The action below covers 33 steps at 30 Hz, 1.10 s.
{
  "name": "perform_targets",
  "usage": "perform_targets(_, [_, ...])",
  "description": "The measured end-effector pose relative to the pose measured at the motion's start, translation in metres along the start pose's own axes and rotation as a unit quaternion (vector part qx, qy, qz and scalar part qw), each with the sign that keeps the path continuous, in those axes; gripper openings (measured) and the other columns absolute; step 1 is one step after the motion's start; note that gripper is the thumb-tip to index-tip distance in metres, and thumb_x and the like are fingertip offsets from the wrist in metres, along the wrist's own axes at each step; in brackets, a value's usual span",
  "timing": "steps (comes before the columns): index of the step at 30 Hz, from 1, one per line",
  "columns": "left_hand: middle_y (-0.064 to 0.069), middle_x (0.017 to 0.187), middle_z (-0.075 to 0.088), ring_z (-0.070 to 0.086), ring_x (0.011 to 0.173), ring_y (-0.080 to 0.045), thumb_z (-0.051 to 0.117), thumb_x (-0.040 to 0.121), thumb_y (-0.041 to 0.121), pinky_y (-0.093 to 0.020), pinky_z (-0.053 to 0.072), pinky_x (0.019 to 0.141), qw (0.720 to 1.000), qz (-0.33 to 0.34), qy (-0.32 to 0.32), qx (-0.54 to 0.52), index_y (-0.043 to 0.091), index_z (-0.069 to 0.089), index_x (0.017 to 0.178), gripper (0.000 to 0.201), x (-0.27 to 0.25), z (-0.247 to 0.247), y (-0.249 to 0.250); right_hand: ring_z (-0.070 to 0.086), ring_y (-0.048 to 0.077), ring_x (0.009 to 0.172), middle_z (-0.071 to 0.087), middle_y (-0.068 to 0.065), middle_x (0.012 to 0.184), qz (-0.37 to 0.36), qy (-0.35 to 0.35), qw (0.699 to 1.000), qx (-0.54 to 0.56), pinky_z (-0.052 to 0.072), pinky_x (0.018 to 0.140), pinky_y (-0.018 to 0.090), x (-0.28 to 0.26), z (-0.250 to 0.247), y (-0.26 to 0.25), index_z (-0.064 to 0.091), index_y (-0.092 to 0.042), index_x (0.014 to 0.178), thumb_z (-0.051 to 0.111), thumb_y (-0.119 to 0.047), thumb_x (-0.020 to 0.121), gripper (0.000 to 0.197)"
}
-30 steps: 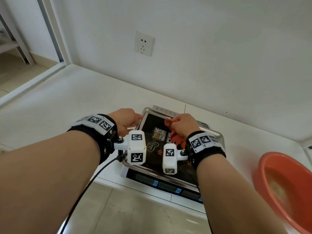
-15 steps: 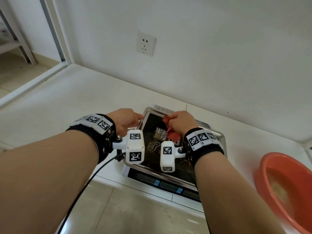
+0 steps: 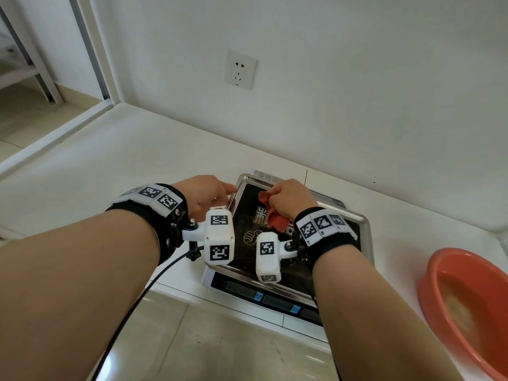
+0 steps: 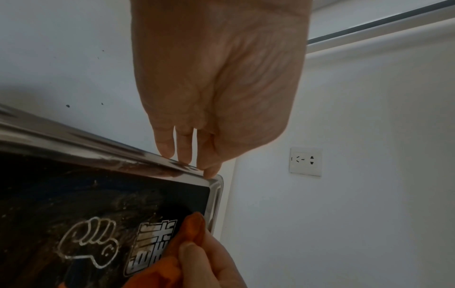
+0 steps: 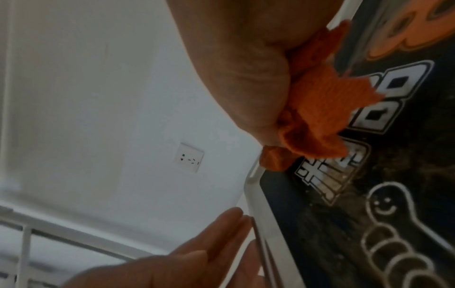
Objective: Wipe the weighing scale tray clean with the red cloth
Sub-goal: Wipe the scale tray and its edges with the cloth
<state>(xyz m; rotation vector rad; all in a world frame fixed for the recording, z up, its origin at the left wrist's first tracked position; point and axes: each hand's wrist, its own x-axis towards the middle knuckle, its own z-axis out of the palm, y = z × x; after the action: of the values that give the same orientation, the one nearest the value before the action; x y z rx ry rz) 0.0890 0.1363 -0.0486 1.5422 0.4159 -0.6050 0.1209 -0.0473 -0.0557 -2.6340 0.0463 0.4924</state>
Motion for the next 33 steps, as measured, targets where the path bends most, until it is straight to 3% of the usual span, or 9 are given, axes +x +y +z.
perform_targets(3, [-0.018, 0.144, 0.045, 0.047, 0.104, -0.020, 0.037, 0.094, -0.007, -0.035, 0.040, 0.106, 1.000, 0.002, 0.010, -0.009, 0.003, 0.050, 0.135, 0.044, 0.003, 0.001, 0.000, 0.068, 0.019, 0.091, 0.071, -0.003, 0.090, -0.011, -0.066, 0.998, 0.009, 0.059, 0.084, 0.035, -0.002, 0.001, -0.004, 0.077, -0.028, 0.104, 0.063, -0.011, 0.088, 0.027])
perform_targets(5, [-0.016, 0.143, 0.047, 0.048, 0.106, -0.018, 0.037, 0.093, -0.009, -0.034, 0.040, 0.104, 1.000, 0.004, 0.017, -0.017, 0.003, 0.053, 0.132, 0.044, 0.006, 0.001, 0.001, 0.069, 0.022, 0.095, 0.070, -0.002, 0.091, -0.003, -0.096, 0.995, 0.028, 0.059, 0.088, 0.039, -0.002, -0.003, -0.001, 0.077, -0.027, 0.101, 0.068, -0.011, 0.086, 0.024])
perform_targets(9, [-0.003, 0.129, 0.060, 0.051, 0.121, -0.015, 0.036, 0.084, -0.019, -0.023, 0.047, 0.090, 0.998, 0.001, 0.039, -0.049, 0.010, 0.063, 0.115, 0.050, 0.012, 0.002, 0.004, 0.070, 0.027, 0.096, 0.072, 0.005, 0.094, 0.046, -0.019, 0.996, 0.077, 0.060, 0.088, 0.044, -0.002, -0.021, 0.026, 0.073, -0.030, 0.085, 0.069, -0.009, 0.083, 0.021])
perform_targets(14, [-0.006, 0.116, 0.064, 0.057, 0.086, -0.011, 0.041, 0.088, -0.012, -0.022, 0.045, 0.075, 0.995, -0.001, 0.015, -0.102, 0.009, 0.065, 0.105, 0.037, 0.017, 0.022, 0.010, 0.069, 0.027, 0.095, 0.070, 0.002, 0.083, 0.090, 0.042, 0.990, 0.095, 0.059, 0.088, 0.044, -0.005, -0.035, 0.055, 0.069, -0.027, 0.071, 0.068, -0.006, 0.082, 0.024])
perform_targets(19, [-0.006, 0.118, 0.066, 0.053, 0.090, -0.014, 0.052, 0.093, 0.016, -0.026, 0.045, 0.081, 0.994, -0.040, -0.017, -0.105, 0.012, 0.065, 0.117, 0.027, 0.019, 0.037, 0.011, 0.069, 0.024, 0.093, 0.073, 0.002, 0.091, 0.081, 0.043, 0.994, 0.054, 0.059, 0.086, 0.040, -0.009, -0.023, 0.057, 0.076, -0.027, 0.089, 0.061, -0.009, 0.086, 0.024])
perform_targets(23, [-0.006, 0.118, 0.066, 0.054, 0.092, -0.015, 0.049, 0.095, 0.024, -0.026, 0.046, 0.077, 0.993, -0.045, -0.028, -0.109, 0.014, 0.068, 0.105, 0.023, 0.023, 0.040, 0.012, 0.069, 0.022, 0.093, 0.070, -0.001, 0.090, 0.059, -0.043, 0.996, 0.044, 0.060, 0.085, 0.039, -0.015, -0.022, 0.045, 0.077, -0.026, 0.101, 0.069, -0.014, 0.086, 0.021])
perform_targets(25, [-0.006, 0.118, 0.065, 0.053, 0.094, -0.016, 0.047, 0.096, 0.025, -0.026, 0.045, 0.077, 0.993, -0.043, -0.033, -0.109, 0.014, 0.067, 0.102, 0.024, 0.024, 0.042, 0.013, 0.070, 0.022, 0.088, 0.071, -0.001, 0.089, 0.069, -0.077, 0.993, 0.064, 0.061, 0.076, 0.036, -0.014, -0.027, 0.045, 0.076, -0.027, 0.099, 0.070, -0.013, 0.086, 0.020])
perform_targets(30, [-0.007, 0.119, 0.065, 0.052, 0.099, -0.017, 0.047, 0.096, 0.025, -0.026, 0.045, 0.078, 0.993, -0.042, -0.037, -0.105, 0.013, 0.066, 0.107, 0.025, 0.023, 0.041, 0.013, 0.072, 0.029, 0.093, 0.074, 0.007, 0.091, 0.124, 0.039, 0.981, 0.147, 0.061, 0.084, 0.049, -0.006, -0.040, 0.065, 0.075, -0.024, 0.072, 0.070, -0.004, 0.075, 0.020])
perform_targets(33, [-0.008, 0.119, 0.065, 0.052, 0.100, -0.017, 0.046, 0.096, 0.026, -0.027, 0.046, 0.077, 0.992, -0.048, -0.040, -0.106, 0.013, 0.066, 0.110, 0.028, 0.025, 0.040, 0.012, 0.072, 0.028, 0.092, 0.074, 0.007, 0.092, 0.129, 0.043, 0.982, 0.132, 0.060, 0.086, 0.047, -0.009, -0.033, 0.068, 0.072, -0.025, 0.072, 0.068, -0.007, 0.081, 0.021])
